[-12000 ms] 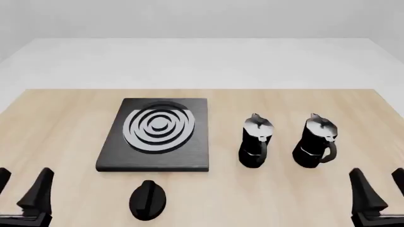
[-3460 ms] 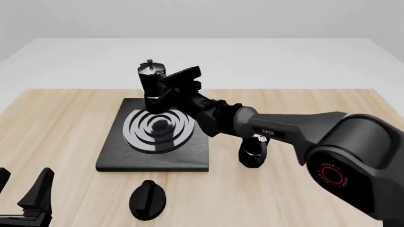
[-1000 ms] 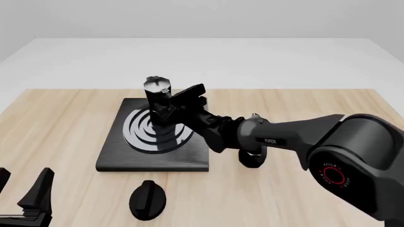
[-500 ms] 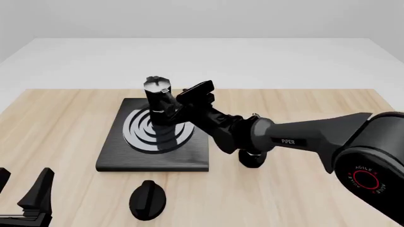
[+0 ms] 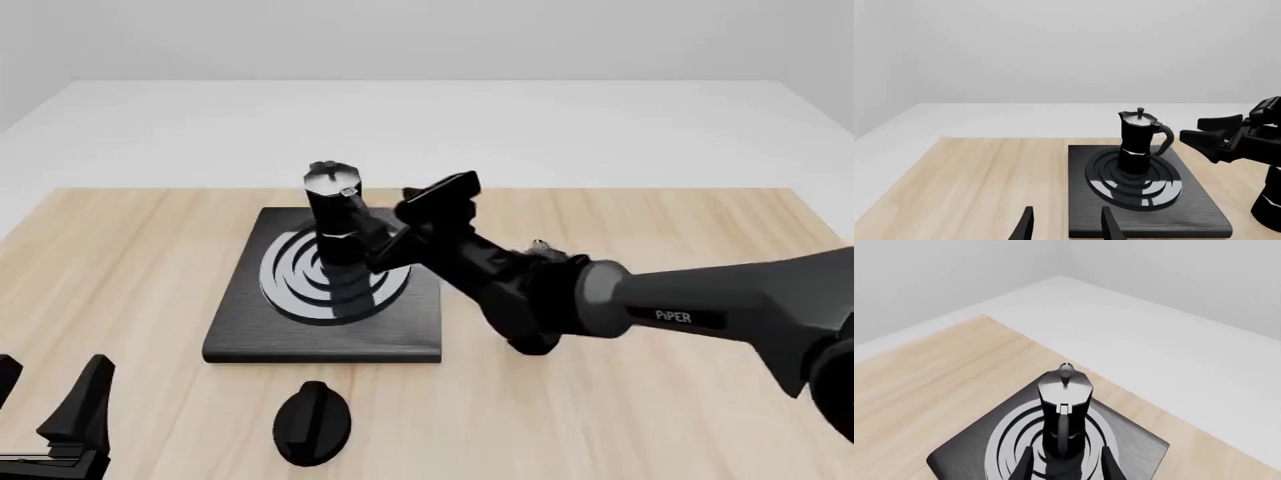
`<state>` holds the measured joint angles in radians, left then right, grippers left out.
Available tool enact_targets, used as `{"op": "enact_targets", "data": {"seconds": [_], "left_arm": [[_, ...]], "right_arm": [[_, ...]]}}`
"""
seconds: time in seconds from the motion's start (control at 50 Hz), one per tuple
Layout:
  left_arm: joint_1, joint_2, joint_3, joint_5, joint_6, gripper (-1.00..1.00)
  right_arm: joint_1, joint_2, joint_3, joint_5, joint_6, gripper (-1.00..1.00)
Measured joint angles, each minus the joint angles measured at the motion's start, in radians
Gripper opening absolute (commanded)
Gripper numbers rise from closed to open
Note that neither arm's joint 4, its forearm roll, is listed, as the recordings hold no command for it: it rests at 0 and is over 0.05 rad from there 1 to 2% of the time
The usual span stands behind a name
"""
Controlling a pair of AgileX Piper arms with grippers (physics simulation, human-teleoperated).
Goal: Put the right moka pot on the stove.
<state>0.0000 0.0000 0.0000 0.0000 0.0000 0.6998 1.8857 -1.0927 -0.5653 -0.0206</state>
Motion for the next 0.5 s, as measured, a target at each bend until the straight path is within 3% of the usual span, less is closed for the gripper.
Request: {"op": "enact_targets", "data": {"seconds": [0.5], "left_arm": [[0.0,0.0,0.0,0.0,0.0,1.0]], "right_arm": [[-0.039,-0.156,0.158,-0.039,0.02,1.0]]}}
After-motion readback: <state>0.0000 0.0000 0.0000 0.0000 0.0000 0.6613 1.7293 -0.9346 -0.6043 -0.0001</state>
